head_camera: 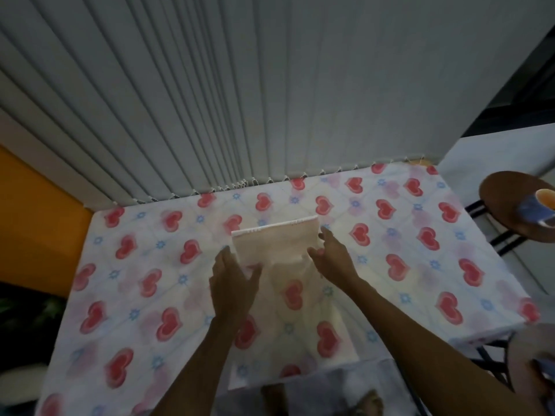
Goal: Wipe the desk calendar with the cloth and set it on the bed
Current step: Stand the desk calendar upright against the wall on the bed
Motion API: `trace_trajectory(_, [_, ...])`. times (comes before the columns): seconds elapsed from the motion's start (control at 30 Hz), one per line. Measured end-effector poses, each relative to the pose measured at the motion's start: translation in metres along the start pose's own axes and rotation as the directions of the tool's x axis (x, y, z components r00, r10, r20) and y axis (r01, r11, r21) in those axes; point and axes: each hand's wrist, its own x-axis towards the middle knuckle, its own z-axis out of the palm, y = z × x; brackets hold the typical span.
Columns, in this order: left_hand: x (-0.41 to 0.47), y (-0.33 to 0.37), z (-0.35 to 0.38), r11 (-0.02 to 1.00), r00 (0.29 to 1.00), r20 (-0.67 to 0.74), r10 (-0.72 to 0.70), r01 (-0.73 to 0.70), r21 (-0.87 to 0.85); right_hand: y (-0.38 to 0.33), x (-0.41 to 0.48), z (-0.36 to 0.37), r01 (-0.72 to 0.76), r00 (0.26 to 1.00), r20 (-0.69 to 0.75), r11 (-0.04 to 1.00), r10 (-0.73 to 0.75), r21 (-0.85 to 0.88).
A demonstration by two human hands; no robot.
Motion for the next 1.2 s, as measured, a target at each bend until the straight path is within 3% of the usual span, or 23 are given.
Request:
trace_trajectory(0.13, [0.018,0.008,-0.006,0.969,0.995,0.092,0.026,-0.003,-0.248,-0.006,0.003,0.003,0.096,0.995,-0.037,0.992,-0.094,0.080])
trace_trajectory(0.27, [0.023,0.011,-0.010,0.917,0.998,0.058,0.031,-0.006,-0.399,-0.006,0.005,0.002,0.095,0.995,-0.047,0.990,-0.091,0.107])
trace_trajectory(0.53, [0.033,0.004,-0.014,0.891,0.992,0.121,0.042,0.017,-0.453,-0.004,0.005,-0.005,0.099,0.993,-0.076,0.989,-0.091,0.111])
trace_trajectory(0.87, [0.056,0.004,-0.020,0.834,0.972,0.212,0.104,0.031,-0.551,-0.019,0.017,-0.025,0.200,0.979,-0.061,0.974,-0.194,0.103])
trace_trajectory(1.2, [0.125,0.015,-0.026,0.847,0.976,0.170,0.136,-0.025,-0.532,-0.052,0.082,-0.035,0.259,0.965,-0.069,0.964,-0.255,0.060])
